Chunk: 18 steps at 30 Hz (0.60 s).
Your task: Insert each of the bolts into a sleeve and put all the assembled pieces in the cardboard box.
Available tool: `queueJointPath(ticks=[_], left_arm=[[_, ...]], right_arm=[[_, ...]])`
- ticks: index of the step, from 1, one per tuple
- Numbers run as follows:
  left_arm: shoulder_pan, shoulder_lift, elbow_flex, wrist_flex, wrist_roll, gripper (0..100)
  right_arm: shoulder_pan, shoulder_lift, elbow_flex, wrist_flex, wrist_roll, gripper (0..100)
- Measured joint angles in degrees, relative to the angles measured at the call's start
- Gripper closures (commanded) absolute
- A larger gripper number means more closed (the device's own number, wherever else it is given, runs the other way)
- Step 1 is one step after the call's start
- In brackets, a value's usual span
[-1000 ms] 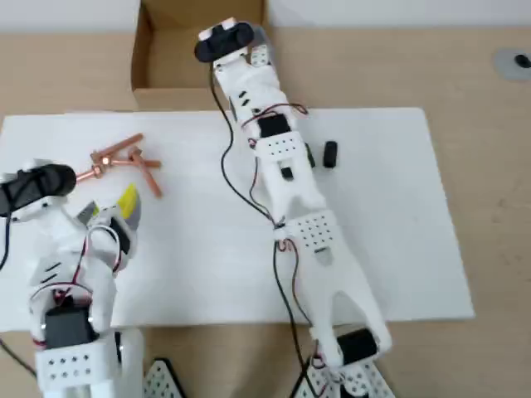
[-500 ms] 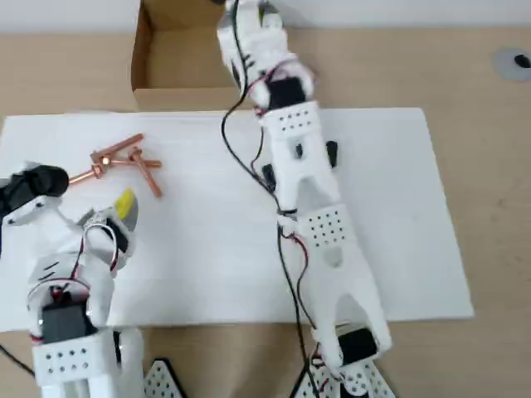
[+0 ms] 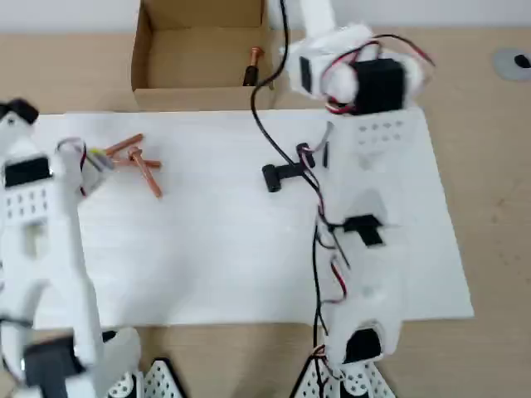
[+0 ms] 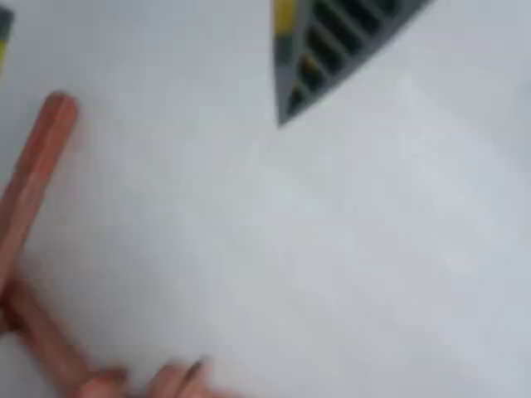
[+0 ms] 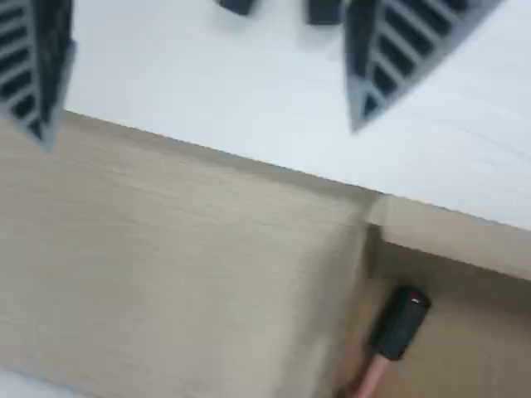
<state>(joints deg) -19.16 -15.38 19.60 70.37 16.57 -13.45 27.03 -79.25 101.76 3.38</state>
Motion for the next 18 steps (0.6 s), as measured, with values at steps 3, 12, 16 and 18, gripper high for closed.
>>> queueJointPath(ticks=[3, 12, 16, 18], left_arm=[[0.5, 7.4, -7.8, 1.7, -12.0, 76], [-2.2, 13.5, -16.4, 11.3, -65.5, 76], [-4.4, 15.3, -17.1, 10.5, -84.7, 76], [-4.5, 16.8, -17.1, 9.0, -87.7, 76]], right_arm=[[1.0, -10.5, 15.7, 0.0, 3.1, 73.0], [1.8, -40.1, 75.2, -1.9, 13.0, 73.0], [4.4, -48.6, 91.6, -5.8, 15.6, 73.0], [6.0, -52.3, 95.7, -7.6, 16.7, 73.0]])
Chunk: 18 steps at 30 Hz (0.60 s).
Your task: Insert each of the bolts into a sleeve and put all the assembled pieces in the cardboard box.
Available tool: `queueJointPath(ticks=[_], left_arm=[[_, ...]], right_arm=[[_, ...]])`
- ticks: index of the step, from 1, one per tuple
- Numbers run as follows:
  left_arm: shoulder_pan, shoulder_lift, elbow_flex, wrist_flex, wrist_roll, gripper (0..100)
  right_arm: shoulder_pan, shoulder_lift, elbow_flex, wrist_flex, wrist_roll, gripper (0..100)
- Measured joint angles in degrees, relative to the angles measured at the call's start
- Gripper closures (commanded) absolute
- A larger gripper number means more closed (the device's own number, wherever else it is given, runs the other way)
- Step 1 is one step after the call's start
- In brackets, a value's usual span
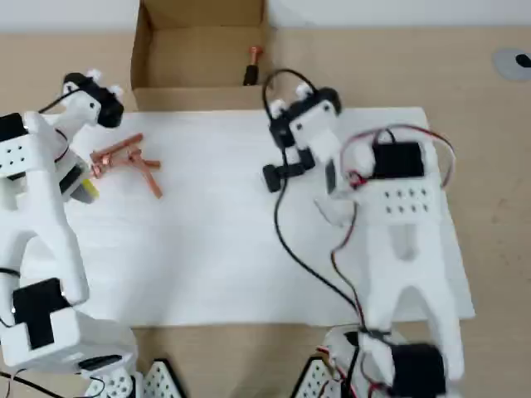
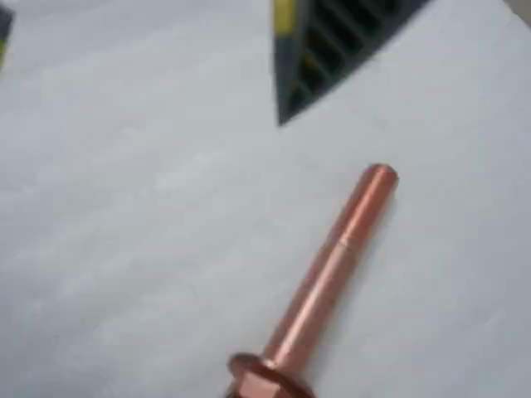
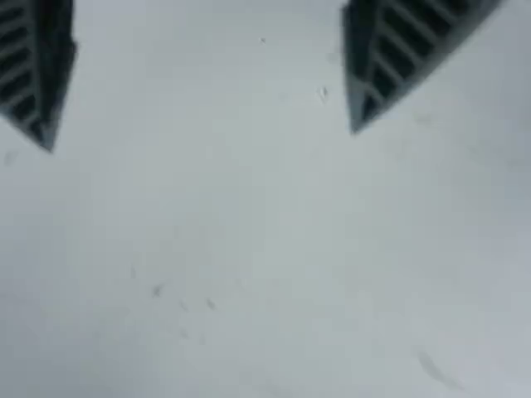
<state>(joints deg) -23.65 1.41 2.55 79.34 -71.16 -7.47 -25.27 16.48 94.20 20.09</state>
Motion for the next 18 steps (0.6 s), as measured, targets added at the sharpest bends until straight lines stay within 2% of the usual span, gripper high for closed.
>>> queueJointPath(ticks=[3, 12, 18], left_arm=[[-0.3, 3.2, 0.0, -1.8, -4.3, 76], [-0.5, 14.2, -0.2, -9.7, -5.7, 76], [-0.7, 18.6, -0.2, -13.6, -5.8, 76]], right_arm=[[1.8, -4.6, 4.0, -2.0, 1.8, 73.0], [4.8, -8.9, 18.5, -10.9, 2.6, 73.0], [-5.7, -4.2, 21.8, -12.1, 2.6, 73.1]])
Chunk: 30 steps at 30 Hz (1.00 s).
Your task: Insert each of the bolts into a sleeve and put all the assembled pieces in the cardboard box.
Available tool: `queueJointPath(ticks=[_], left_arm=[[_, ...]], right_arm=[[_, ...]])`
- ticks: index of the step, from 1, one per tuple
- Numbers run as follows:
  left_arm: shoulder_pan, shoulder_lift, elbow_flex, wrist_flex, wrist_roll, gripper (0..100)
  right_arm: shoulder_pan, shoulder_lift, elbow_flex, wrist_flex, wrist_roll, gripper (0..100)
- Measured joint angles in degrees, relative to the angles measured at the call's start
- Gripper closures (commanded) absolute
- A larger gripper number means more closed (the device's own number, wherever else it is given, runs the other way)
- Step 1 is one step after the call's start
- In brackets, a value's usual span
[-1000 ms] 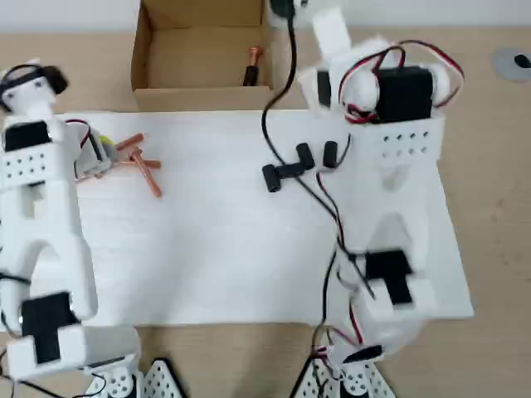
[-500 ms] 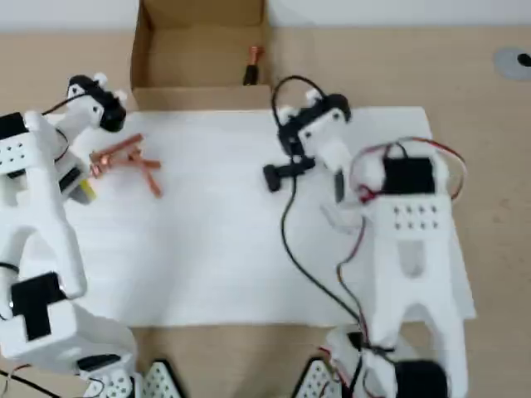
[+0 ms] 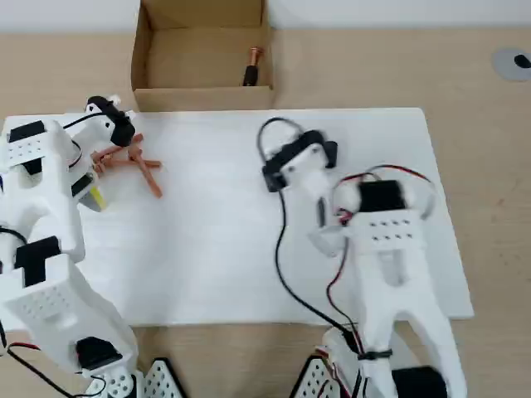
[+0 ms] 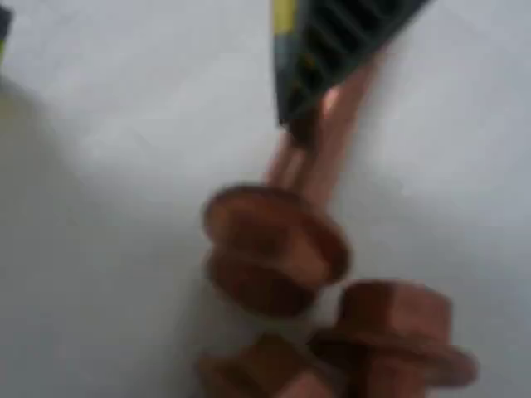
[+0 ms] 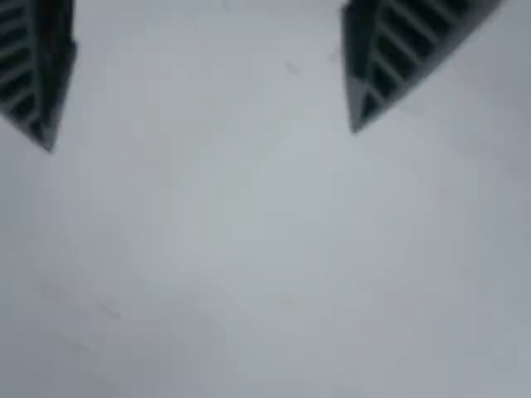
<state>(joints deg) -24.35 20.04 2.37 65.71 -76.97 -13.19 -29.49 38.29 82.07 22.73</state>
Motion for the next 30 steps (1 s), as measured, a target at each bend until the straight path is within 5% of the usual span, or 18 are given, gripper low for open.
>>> queueJointPath(ticks=[30], left_arm=[[-1.7, 6.4, -16.8, -4.1, -9.9, 80]], right_arm=[[-3.7, 9.6, -5.9, -0.2, 0.1, 73.1]])
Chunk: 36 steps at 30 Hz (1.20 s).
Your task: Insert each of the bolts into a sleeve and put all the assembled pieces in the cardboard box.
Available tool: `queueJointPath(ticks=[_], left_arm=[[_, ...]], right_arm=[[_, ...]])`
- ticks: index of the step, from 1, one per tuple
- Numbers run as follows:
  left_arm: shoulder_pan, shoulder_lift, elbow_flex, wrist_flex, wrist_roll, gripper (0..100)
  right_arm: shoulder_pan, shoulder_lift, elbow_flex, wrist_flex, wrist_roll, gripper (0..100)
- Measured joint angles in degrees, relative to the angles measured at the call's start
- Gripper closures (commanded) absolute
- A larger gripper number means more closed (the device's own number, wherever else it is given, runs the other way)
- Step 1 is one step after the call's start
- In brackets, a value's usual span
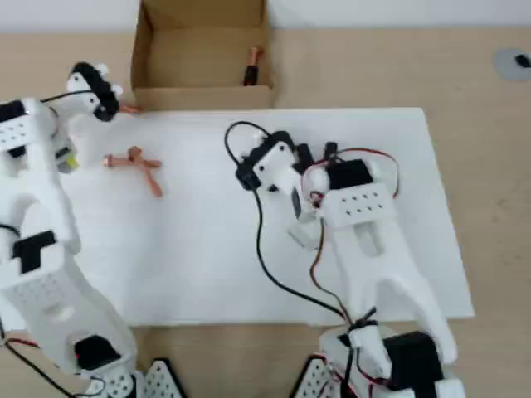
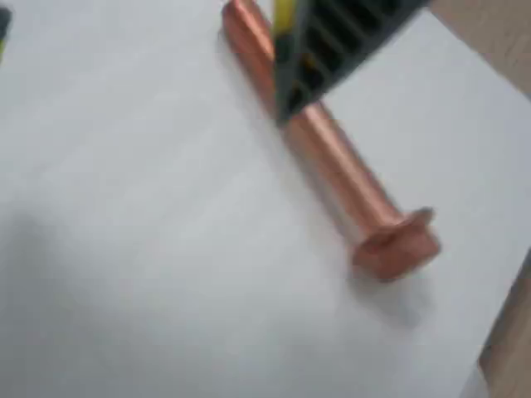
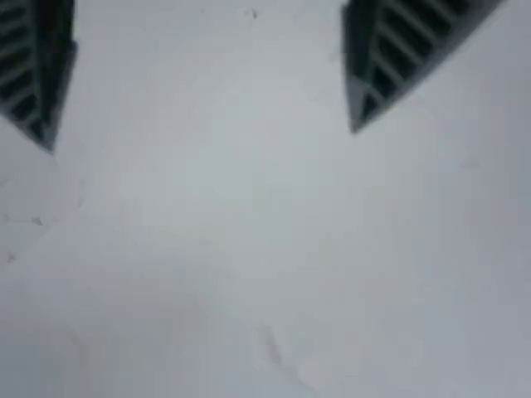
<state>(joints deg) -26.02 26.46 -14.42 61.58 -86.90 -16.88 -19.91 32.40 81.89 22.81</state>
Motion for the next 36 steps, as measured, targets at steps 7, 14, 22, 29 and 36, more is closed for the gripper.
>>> queueJointPath(ticks=[7, 14, 22, 29, 36], left_arm=[[-0.3, 9.1, -5.2, -8.5, 8.9, 84], [-2.2, 14.7, -17.6, -9.4, 36.0, 83], [-5.7, 16.9, -21.4, -9.4, 49.0, 83], [-7.1, 17.0, -21.4, -5.2, 44.7, 83], [-7.2, 19.9, -21.5, -4.2, 42.1, 83]], right_arm=[[0.0, 0.1, 0.0, -0.4, 0.0, 73.1], [0.0, 2.5, 0.0, -1.3, 0.0, 73.1], [0.0, 10.4, -6.1, -1.7, 0.0, 73.1], [0.0, 16.4, -12.2, -1.7, 0.0, 73.1], [0.0, 19.5, -16.6, -1.7, -0.4, 73.1]])
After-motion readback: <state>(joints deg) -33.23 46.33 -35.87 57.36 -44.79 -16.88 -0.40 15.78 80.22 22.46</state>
